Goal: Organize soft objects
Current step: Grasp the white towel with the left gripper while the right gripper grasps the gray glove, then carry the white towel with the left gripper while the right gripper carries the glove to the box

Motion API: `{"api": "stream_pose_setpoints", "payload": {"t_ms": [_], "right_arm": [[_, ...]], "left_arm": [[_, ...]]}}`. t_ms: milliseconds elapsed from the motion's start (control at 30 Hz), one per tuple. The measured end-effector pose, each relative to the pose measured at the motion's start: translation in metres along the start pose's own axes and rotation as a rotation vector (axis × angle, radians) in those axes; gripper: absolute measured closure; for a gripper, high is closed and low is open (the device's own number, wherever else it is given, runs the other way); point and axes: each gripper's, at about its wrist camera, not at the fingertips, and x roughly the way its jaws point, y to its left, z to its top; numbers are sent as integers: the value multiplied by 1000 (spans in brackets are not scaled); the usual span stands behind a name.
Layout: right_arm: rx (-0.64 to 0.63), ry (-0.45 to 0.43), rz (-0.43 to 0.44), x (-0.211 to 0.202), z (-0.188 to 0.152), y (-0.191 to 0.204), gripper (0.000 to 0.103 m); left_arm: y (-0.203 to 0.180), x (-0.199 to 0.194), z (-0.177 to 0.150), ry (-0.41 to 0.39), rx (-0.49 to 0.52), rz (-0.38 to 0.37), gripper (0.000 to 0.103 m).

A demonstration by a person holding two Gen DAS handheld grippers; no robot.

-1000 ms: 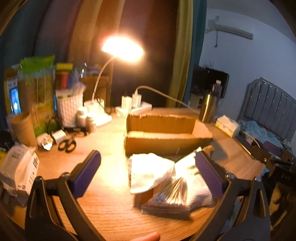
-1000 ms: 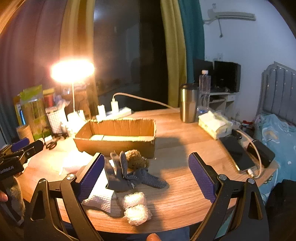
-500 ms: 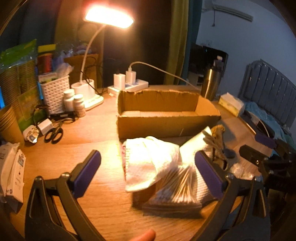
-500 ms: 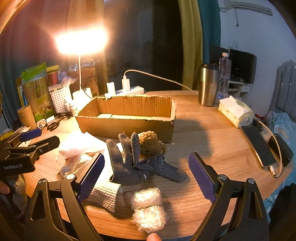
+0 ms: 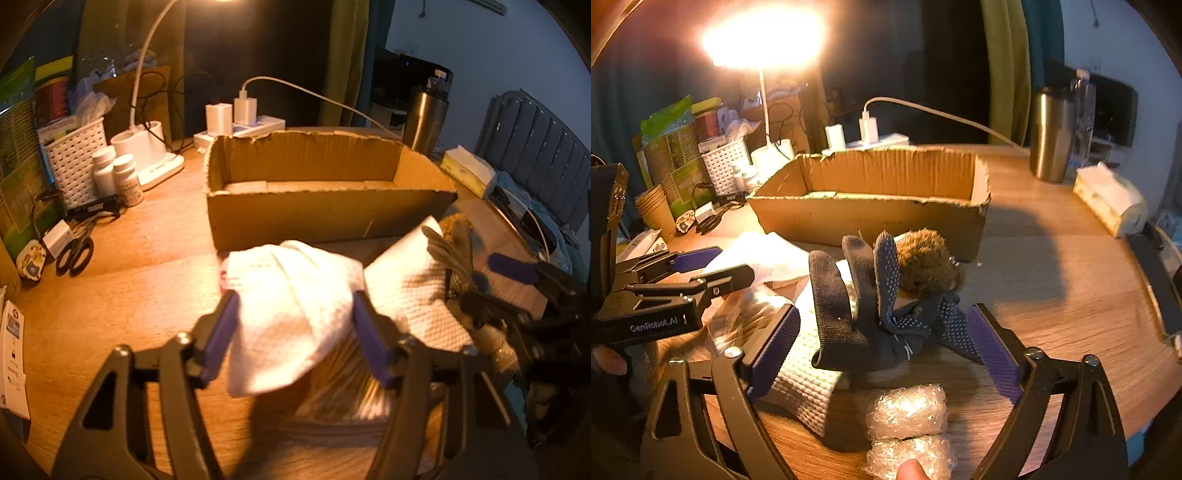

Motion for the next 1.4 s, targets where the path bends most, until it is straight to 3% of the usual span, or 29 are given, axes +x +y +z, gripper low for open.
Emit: {"api": "stream_pose_setpoints", "payload": {"t_ms": [67,200,267,433,600,1167,1300,1333,1400], "right_arm": [[13,21,12,4,0,-3,47],[25,44,25,7,-1,-7,59],[19,44,38,7,-1,-7,75],[10,21,31,2,2,-7,93],[19,-26,23,-13,8,-14,96],[-9,-198,-51,-64,42,-21,100],[-36,-165,-56,-64,45,-23,100],[-41,-150,-52,-61,43,-23,96],[-41,-104,-34,-52,37,-23,75]], "left_arm": [[-1,-1,0,2,0,-17,53],[-2,-5,1,-5,11,-29,62],[-3,-6,2,-7,14,-38,68],[-6,-12,5,-20,24,-71,87],[-4,-22,12,-49,13,-106,91],[13,-68,51,-205,-60,-170,92],[15,-76,57,-235,-60,-170,92],[17,-77,58,-237,-62,-170,92],[18,-77,58,-236,-66,-172,92]]}}
